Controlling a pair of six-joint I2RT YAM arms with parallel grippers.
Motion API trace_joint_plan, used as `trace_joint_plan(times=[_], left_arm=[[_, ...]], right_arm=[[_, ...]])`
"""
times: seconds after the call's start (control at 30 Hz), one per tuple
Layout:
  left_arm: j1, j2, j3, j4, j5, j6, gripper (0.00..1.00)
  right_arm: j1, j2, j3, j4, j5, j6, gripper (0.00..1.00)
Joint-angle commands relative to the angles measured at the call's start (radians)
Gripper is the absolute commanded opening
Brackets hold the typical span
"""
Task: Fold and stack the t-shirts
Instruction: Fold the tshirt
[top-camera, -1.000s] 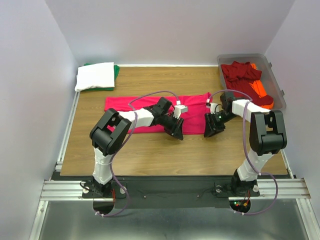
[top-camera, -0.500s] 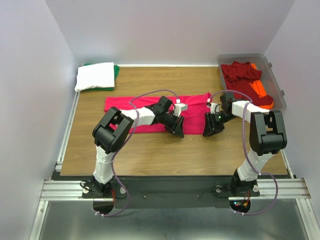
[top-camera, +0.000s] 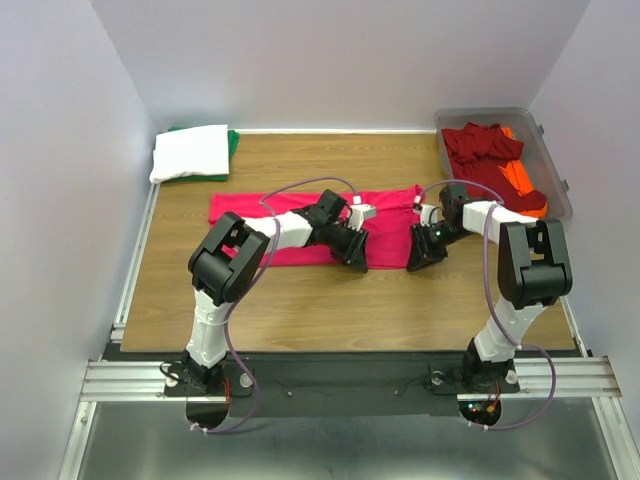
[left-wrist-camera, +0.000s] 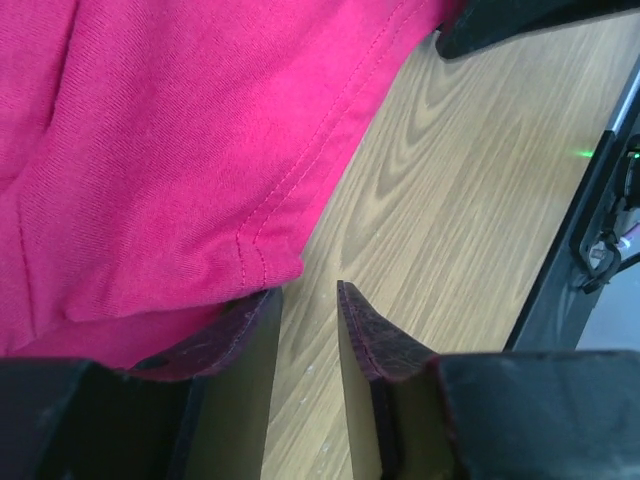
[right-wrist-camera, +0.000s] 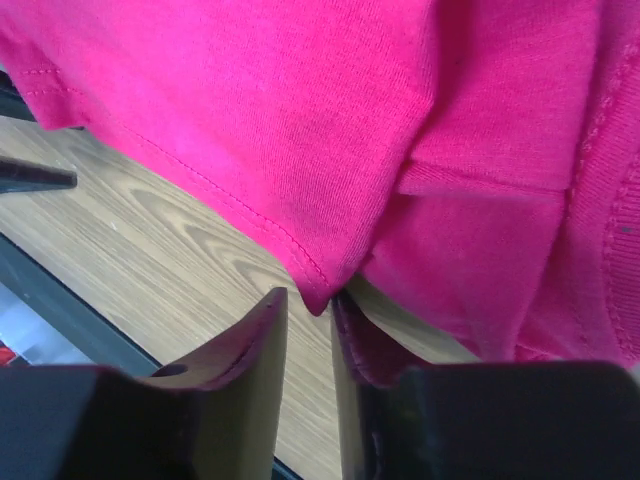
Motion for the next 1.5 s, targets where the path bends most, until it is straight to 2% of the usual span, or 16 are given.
trace_joint_plan(times=[0.0,0.1,0.2,0.3,0.33,0.4,0.47,0.5,0.57,0.6,1.17,1.2,1.23,1.27,1.4,1.47], left_arm=[[0.017,-0.004,0.022,-0.041,0.005,0.011,0.45],[0.028,-0.005,0.010,-0.047,0.012,0.019,0.49],[0.031,-0.004,0.019,-0.035,0.017,0.011,0.49],[0.031,0.013,0.048,-0.033,0.020,0.002,0.47],[0.031,0.021,0.062,-0.035,0.025,0.000,0.46],[0.029,0.024,0.067,-0.035,0.029,0.000,0.34],[0.031,0.021,0.067,-0.036,0.040,0.002,0.25],[0.031,0.018,0.064,-0.037,0.045,0.005,0.16],[0.034,0.000,0.053,-0.040,0.049,0.014,0.04],[0.037,-0.017,0.045,-0.040,0.052,0.017,0.01],[0.124,-0.093,0.076,-0.041,0.138,0.026,0.00],[0.132,-0.094,0.082,-0.041,0.147,0.029,0.02],[0.138,-0.099,0.087,-0.037,0.149,0.042,0.10],[0.140,-0.105,0.087,-0.033,0.140,0.054,0.28],[0.140,-0.131,0.090,-0.014,0.118,0.118,0.50],[0.140,-0.129,0.107,-0.013,0.115,0.158,0.57]], right_arm=[[0.001,0.003,0.038,0.024,0.000,0.010,0.35],[-0.001,0.006,0.040,0.024,0.007,0.012,0.35],[-0.001,0.020,0.051,0.026,0.009,0.018,0.30],[-0.001,0.027,0.063,0.026,0.010,0.020,0.20],[0.001,0.029,0.066,0.026,0.007,0.021,0.09],[0.001,0.029,0.069,0.024,0.001,0.021,0.01],[0.001,0.014,0.072,0.023,-0.008,0.018,0.01],[-0.001,0.009,0.071,0.023,-0.019,0.015,0.01],[-0.001,-0.008,0.072,0.017,-0.032,0.009,0.01],[-0.001,-0.014,0.074,0.014,-0.040,0.006,0.01],[-0.001,0.018,0.288,-0.051,-0.197,-0.008,0.01],[-0.001,0.026,0.302,-0.052,-0.200,-0.008,0.00],[-0.001,0.033,0.322,-0.051,-0.203,-0.005,0.01],[-0.001,0.052,0.334,-0.051,-0.212,-0.003,0.01],[-0.001,0.104,0.394,-0.051,-0.233,0.012,0.01],[-0.001,0.118,0.416,-0.051,-0.238,0.017,0.00]])
